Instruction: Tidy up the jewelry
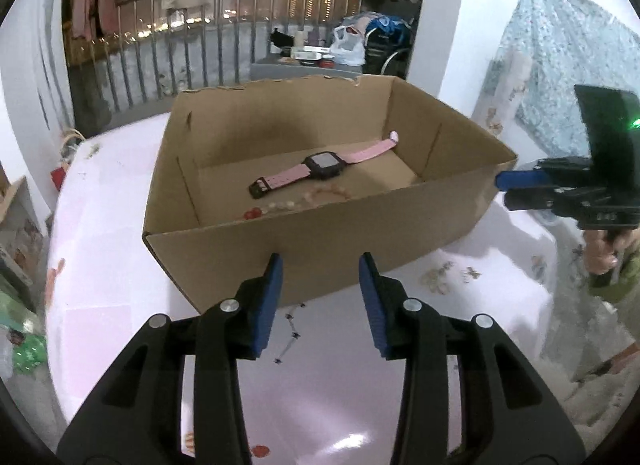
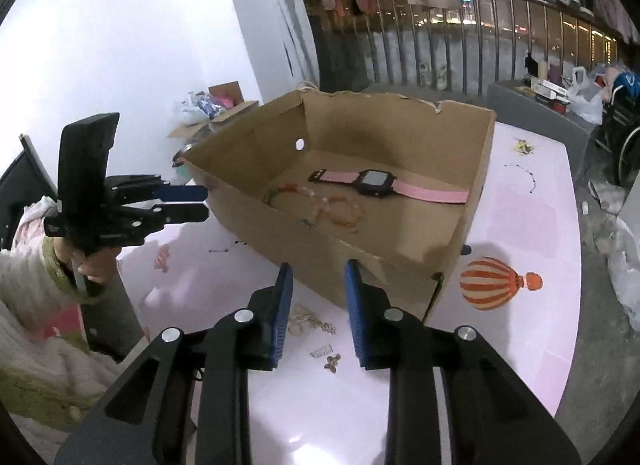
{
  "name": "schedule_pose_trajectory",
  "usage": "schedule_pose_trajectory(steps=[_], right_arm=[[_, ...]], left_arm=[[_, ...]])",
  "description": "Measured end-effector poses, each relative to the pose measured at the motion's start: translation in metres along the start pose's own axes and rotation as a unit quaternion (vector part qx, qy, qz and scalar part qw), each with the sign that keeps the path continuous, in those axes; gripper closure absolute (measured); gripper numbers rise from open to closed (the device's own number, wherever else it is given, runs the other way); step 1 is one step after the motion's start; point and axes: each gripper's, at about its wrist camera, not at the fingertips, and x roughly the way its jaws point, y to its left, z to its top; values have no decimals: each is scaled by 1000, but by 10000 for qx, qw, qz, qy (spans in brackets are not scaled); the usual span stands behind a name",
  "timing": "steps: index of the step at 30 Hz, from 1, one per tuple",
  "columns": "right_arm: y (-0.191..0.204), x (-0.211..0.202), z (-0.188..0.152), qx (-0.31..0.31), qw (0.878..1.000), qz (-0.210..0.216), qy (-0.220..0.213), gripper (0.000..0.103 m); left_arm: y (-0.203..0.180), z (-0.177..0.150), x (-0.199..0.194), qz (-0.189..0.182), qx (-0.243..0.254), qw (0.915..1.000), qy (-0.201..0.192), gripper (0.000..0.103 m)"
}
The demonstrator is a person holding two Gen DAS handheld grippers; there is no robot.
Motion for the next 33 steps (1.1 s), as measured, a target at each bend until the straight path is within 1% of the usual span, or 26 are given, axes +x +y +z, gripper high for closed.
schedule_pose_trajectory(steps=[2, 4, 8, 12, 17, 18, 22, 23, 25, 27, 33], right_arm=[[5, -1, -7, -165, 9998, -84, 25, 72], [11, -1, -17, -304, 9995, -41, 103, 71], [16, 5, -36, -506, 9981, 71, 346, 71], [18, 13, -52, -710, 9956, 130, 593, 71], [19, 19, -60, -1029, 9918, 202, 733, 71], [18, 19, -61, -1083, 9909, 244, 757, 71], [13, 24, -63, -1202, 9881, 429, 853, 73], [11, 26, -62, -1212, 9877, 468, 875, 75], [7, 29, -63, -1226, 9865, 562, 924, 79], [3, 31, -64, -1225, 9860, 635, 939, 80], [-7, 37, -64, -1138, 9861, 771, 938, 81]], left_arm=[[-5, -5, 0, -109, 88, 9999, 3, 65], [-14, -11, -3, -255, 261, 9993, 16, 65], [-46, -23, -1, -545, 855, 9948, 48, 65], [-79, -34, 7, -968, 1445, 9847, 133, 65], [-106, -36, 28, -1294, 1974, 9710, 372, 66], [-109, -35, 31, -1330, 2037, 9691, 393, 66], [-116, -29, 46, -1393, 2223, 9635, 531, 74], [-117, -28, 50, -1382, 2233, 9631, 583, 75], [-116, -25, 58, -1403, 2202, 9631, 649, 81], [-115, -22, 63, -1432, 2160, 9633, 702, 84], [-109, -20, 73, -1452, 2151, 9622, 830, 87]])
